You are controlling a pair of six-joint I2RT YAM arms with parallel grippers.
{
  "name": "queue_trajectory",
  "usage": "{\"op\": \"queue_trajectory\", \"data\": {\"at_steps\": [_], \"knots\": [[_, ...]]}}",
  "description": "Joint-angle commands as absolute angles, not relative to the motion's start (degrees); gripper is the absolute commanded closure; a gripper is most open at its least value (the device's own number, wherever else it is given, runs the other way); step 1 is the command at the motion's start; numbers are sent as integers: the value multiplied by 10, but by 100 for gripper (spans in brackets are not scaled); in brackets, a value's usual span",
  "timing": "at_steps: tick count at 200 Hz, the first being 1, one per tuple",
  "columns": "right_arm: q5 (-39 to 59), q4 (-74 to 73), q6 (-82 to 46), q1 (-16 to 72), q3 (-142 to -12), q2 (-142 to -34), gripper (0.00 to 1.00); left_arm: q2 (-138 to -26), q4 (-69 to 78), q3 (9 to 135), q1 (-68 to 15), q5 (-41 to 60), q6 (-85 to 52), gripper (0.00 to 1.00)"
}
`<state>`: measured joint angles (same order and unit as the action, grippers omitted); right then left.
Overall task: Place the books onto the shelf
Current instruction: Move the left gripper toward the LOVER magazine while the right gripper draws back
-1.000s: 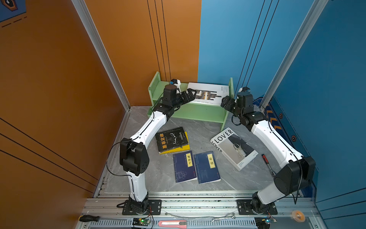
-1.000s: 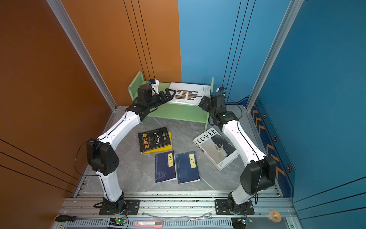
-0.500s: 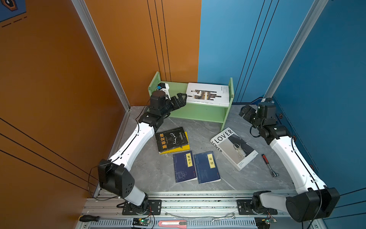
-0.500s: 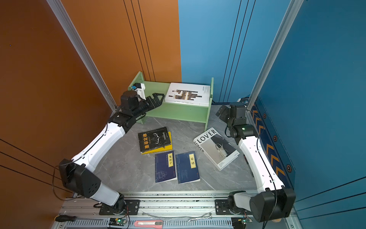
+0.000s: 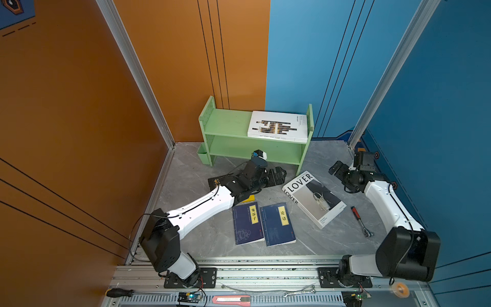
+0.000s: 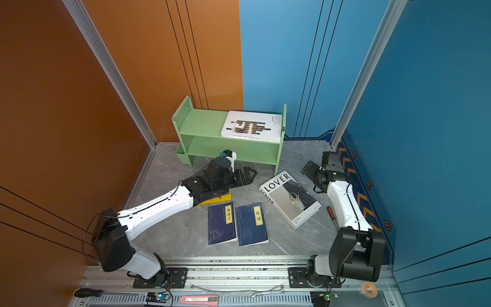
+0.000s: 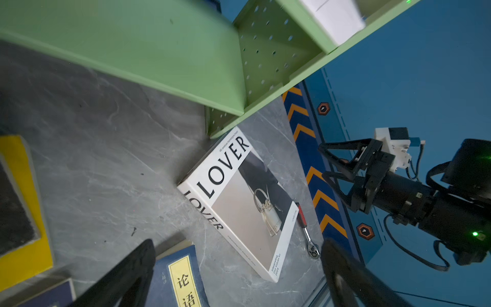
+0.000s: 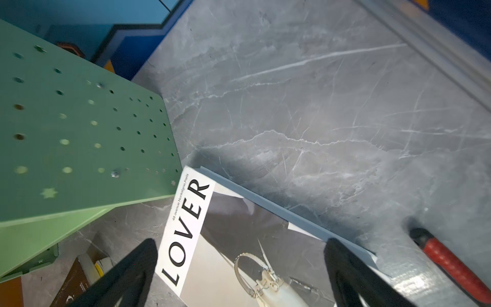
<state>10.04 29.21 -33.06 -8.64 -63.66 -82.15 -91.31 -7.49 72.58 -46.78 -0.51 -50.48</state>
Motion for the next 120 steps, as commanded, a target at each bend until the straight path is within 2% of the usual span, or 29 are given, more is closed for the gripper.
{"op": "queue_trajectory", "data": {"at_steps": [1, 28, 120], "knots": [[173, 293, -292, -102, -646, -877, 0, -971, -86, 747, -506, -43, -597, 2], [190, 305, -264, -106, -669, -939, 1, -1053, -91, 793, -535, -49, -683, 2], [184, 290, -245, -113, -665, -1006, 1, -1233, -140, 931, -588, -46, -821, 2]]}}
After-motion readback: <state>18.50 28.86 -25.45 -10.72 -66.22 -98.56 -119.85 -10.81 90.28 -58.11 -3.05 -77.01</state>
